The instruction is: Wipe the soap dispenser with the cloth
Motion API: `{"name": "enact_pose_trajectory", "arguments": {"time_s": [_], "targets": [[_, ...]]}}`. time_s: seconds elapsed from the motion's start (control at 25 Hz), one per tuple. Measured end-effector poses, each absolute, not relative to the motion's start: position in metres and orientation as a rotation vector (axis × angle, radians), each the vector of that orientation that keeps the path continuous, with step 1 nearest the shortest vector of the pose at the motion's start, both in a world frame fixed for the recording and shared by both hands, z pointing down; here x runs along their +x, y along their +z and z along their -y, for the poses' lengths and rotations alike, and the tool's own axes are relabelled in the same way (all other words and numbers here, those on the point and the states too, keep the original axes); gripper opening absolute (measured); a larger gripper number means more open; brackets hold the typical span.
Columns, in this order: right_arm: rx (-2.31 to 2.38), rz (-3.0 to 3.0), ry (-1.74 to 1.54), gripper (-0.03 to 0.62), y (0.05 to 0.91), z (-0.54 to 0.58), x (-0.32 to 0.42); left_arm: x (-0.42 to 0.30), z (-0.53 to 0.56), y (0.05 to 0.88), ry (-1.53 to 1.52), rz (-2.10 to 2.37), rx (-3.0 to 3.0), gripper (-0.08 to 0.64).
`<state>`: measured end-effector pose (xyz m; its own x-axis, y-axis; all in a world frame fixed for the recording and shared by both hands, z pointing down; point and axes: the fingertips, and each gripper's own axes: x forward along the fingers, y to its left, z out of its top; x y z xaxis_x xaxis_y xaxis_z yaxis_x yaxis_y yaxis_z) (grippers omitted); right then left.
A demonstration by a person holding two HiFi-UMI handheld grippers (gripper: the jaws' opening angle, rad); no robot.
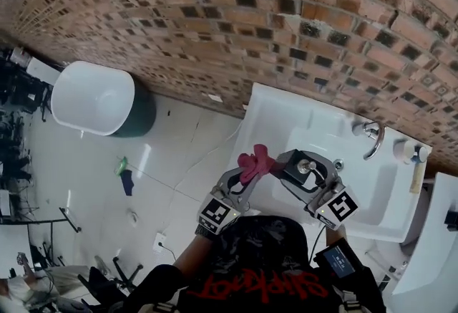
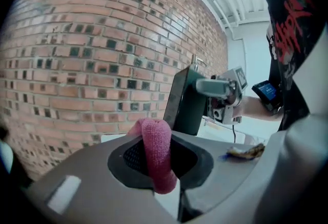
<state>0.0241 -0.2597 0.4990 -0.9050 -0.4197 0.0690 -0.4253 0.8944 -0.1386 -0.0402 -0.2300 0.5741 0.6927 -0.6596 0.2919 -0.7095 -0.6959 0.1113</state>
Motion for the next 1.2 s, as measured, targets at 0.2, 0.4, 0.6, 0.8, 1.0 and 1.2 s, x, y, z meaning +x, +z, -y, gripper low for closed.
{"name": "enact_pose_trajectory", "arguments": {"time_s": [0.2,0.4,0.6,0.8,1.0,1.2], "targets": [[0.671,2.840,0.149,0.301,0.581,0.307,0.009,-0.086,0.210,0.570,0.202,1.343,2.445,0.051],[0.739,2.707,0.127,0.299,0.680,0.385,-0.001,-0.109,0.197,0.563,0.084,1.552,2.258,0.051],[0.714,2.641,0.141,0.299,0.742,0.442,-0.030,-0.117,0.186,0.570,0.119,1.647,2.182,0.051],[0.758,2.615,0.160,0.299,0.778,0.490,-0.057,-0.117,0.197,0.564,0.120,1.709,2.144,0.051],[0.772,2.647,0.101,0.298,0.777,0.486,-0.061,-0.107,0.203,0.552,0.052,1.712,2.169,0.051],[0.749,2.691,0.151,0.377,0.777,0.480,-0.056,-0.100,0.229,0.549,-0.086,1.649,2.192,0.051]]}}
